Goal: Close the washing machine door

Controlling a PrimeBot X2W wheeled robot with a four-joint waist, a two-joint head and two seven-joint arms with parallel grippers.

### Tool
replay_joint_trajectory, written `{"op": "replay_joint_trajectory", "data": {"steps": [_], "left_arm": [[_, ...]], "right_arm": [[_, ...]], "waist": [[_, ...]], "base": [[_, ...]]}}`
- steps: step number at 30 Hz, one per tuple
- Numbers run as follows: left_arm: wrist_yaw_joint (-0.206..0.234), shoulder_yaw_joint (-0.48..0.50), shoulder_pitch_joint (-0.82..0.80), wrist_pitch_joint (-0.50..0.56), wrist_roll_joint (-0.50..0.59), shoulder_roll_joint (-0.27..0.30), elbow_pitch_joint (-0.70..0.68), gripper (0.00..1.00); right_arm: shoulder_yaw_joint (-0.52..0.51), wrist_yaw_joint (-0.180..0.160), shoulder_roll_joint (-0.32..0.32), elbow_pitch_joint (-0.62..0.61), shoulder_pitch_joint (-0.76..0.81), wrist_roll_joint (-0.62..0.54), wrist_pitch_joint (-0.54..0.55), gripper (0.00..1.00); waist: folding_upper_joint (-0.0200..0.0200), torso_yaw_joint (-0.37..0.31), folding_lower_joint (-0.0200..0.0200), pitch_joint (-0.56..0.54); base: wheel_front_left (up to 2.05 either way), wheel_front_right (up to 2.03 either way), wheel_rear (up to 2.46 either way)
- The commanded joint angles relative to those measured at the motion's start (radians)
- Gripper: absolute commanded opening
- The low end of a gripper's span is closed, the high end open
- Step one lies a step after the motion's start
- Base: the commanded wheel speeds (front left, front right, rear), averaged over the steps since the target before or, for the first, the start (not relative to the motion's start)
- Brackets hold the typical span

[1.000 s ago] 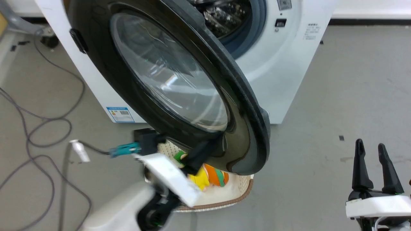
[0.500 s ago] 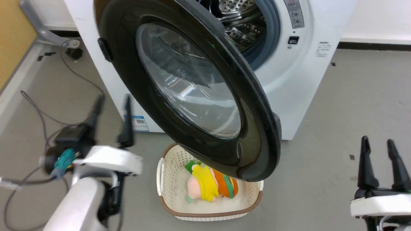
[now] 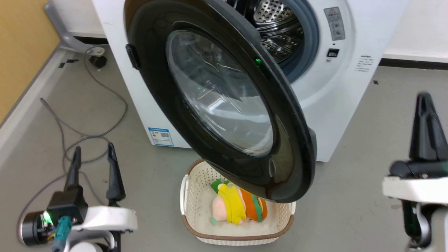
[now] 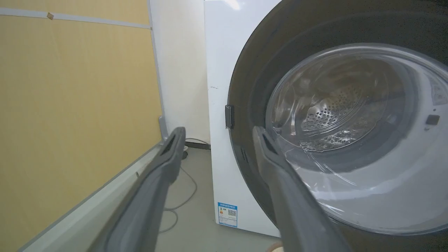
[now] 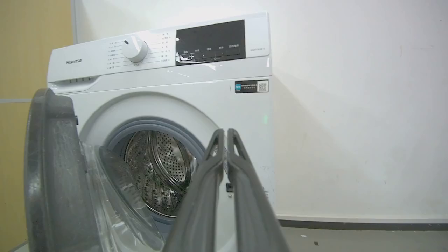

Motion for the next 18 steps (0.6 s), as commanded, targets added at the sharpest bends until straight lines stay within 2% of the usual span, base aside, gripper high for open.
{"op": "replay_joint_trajectory", "data": {"steps": [1, 8, 13, 18], "left_arm": [[-0.010, 0.008, 0.020, -0.004, 0.011, -0.009, -0.009, 1.00], [-0.054, 0.054, 0.082, -0.004, 0.055, -0.065, -0.004, 1.00], [-0.086, 0.088, 0.096, -0.004, 0.077, -0.099, 0.008, 1.00], [-0.114, 0.119, 0.096, -0.004, 0.102, -0.128, 0.012, 1.00]], "right_arm": [[0.017, 0.001, -0.003, -0.018, -0.022, -0.003, -0.005, 0.00], [0.203, 0.001, -0.068, -0.113, -0.078, 0.070, -0.005, 0.00], [0.375, 0.001, -0.157, -0.152, -0.098, 0.119, -0.005, 0.00], [0.534, 0.001, -0.250, -0.141, -0.110, 0.135, -0.005, 0.00]], "waist": [[0.0000, 0.006, 0.0001, 0.000], [0.0000, 0.032, 0.0001, -0.002], [0.0000, 0.045, 0.0001, -0.002], [0.0000, 0.049, 0.0001, 0.000]], "base": [[0.00, 0.00, 0.00], [0.00, 0.00, 0.00], [0.00, 0.00, 0.00], [0.00, 0.00, 0.00]]}}
